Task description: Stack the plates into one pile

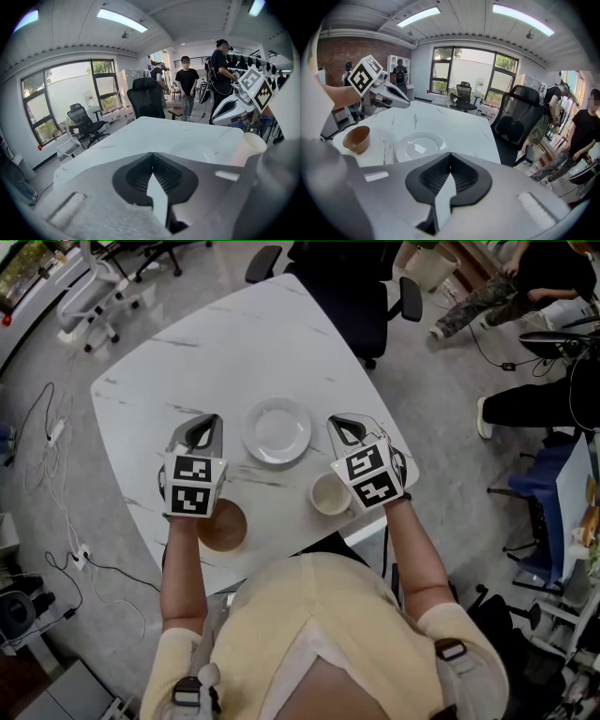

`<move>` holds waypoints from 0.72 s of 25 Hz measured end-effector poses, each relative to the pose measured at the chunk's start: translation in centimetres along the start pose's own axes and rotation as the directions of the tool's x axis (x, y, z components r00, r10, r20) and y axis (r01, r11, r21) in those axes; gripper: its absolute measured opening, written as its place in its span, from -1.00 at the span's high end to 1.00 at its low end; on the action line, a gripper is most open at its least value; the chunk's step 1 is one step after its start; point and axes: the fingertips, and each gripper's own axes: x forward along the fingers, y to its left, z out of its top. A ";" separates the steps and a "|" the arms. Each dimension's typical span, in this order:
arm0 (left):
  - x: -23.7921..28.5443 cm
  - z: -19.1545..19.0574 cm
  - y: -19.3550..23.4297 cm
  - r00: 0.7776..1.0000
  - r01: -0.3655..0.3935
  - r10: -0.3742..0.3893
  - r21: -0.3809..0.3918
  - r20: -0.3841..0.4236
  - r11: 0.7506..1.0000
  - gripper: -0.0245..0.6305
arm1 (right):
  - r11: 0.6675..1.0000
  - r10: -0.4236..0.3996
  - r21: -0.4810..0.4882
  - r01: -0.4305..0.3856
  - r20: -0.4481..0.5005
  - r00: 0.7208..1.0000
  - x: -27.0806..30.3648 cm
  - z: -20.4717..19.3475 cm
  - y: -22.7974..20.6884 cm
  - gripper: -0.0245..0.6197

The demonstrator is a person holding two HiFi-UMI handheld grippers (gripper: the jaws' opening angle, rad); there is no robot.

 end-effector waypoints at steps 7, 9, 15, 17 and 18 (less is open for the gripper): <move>-2.8 -1.5 0.4 0.998 -0.056 0.057 0.021 -0.029 0.998 0.91 | 1.000 -0.001 0.001 0.001 0.016 1.000 -0.3 0.4 0.4 0.91; -3.7 -1.9 0.4 0.998 -0.062 0.062 0.002 -0.031 0.998 0.91 | 1.000 0.001 -0.001 -0.001 0.026 1.000 -0.5 0.7 0.5 0.91; -5.8 -3.2 0.5 0.995 -0.085 0.084 -0.015 -0.053 0.996 0.91 | 1.000 0.001 -0.007 -0.001 0.040 0.999 -1.3 1.1 0.9 0.91; -6.4 -3.6 0.5 0.994 -0.090 0.089 -0.022 -0.057 0.996 0.91 | 1.000 0.005 -0.012 -0.004 0.043 0.999 -1.5 1.3 1.2 0.91; -6.6 -3.8 0.5 0.994 -0.093 0.091 -0.025 -0.059 0.995 0.91 | 1.000 0.006 -0.013 -0.005 0.044 0.999 -1.6 1.3 1.3 0.91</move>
